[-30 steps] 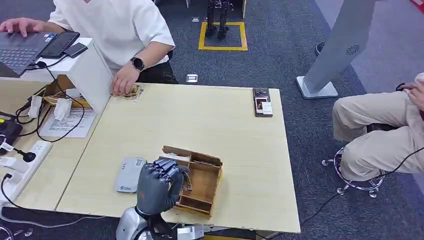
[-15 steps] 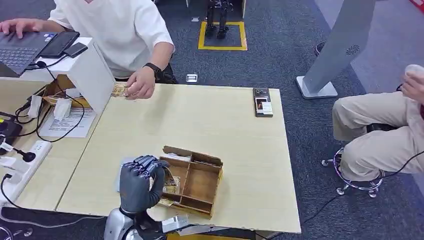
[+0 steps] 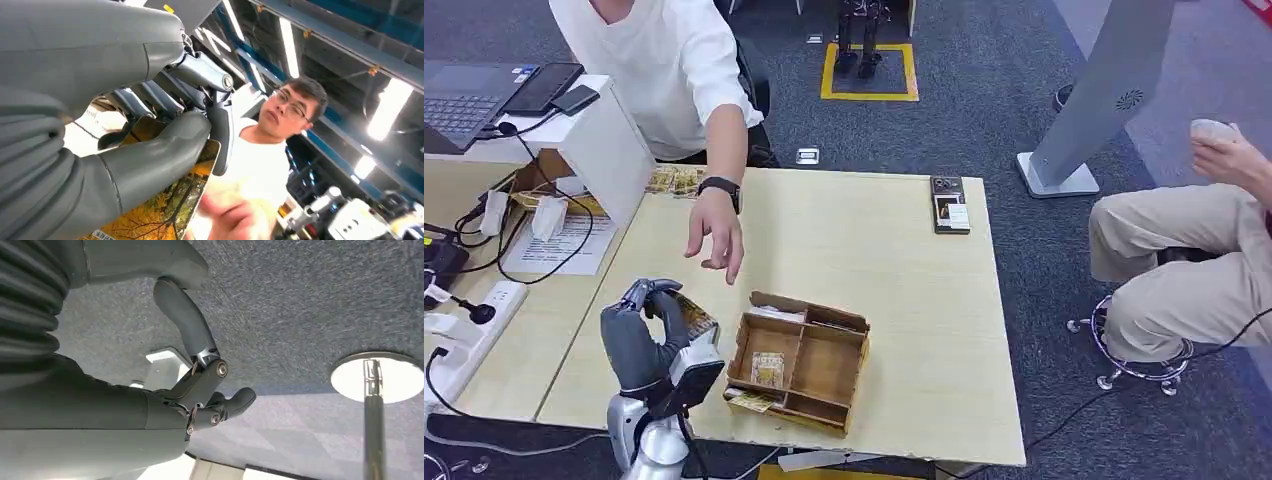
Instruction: Pass the card to the sensor for recognition and then transmit it.
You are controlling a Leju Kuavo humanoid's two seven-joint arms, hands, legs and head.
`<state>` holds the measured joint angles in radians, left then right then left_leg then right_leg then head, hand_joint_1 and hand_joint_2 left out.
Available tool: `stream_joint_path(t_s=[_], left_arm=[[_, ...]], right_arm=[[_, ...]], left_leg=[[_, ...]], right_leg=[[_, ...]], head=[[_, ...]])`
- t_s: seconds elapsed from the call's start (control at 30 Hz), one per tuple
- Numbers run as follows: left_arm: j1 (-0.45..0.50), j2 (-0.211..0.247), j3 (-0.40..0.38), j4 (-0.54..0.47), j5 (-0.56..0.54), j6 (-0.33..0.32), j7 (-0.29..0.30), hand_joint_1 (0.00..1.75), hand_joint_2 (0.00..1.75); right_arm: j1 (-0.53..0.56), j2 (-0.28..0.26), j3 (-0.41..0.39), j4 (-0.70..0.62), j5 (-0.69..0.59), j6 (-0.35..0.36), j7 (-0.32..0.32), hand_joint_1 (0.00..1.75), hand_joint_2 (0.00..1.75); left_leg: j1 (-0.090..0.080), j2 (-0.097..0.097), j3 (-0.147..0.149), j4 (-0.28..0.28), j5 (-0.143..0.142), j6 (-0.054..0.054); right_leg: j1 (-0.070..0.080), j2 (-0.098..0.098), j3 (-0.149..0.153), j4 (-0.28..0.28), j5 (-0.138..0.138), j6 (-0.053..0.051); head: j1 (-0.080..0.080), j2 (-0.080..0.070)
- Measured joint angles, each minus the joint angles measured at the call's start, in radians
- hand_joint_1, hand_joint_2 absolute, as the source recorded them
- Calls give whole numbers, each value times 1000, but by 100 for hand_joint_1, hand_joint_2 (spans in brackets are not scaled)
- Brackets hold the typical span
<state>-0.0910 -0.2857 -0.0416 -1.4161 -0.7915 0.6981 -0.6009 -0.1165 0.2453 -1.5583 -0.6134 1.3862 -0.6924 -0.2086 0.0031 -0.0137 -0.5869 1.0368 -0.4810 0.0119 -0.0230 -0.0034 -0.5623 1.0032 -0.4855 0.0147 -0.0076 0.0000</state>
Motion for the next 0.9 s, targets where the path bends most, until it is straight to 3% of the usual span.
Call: stream_joint_path(t_s=[0.33,0.87,0.9], left_arm=[[-215,-10,134,204,-53,0,171,175,175],[-283,-15,226,329,-99,0,192,175,175],[-283,-15,231,331,-97,0,187,106,175]], right_arm=[[-7,0,0,10,29,0,-7,0,175],[-11,0,0,21,41,0,-4,0,175],[-11,0,0,21,40,0,-4,0,175]], left_leg=[[0,0,0,0,0,1],[0,0,-1,0,0,1],[0,0,-1,0,0,1]], right_leg=[[0,0,0,0,1,1],[0,0,0,0,1,1],[0,0,0,0,1,1]], head=[[0,0],[0,0],[0,0]])
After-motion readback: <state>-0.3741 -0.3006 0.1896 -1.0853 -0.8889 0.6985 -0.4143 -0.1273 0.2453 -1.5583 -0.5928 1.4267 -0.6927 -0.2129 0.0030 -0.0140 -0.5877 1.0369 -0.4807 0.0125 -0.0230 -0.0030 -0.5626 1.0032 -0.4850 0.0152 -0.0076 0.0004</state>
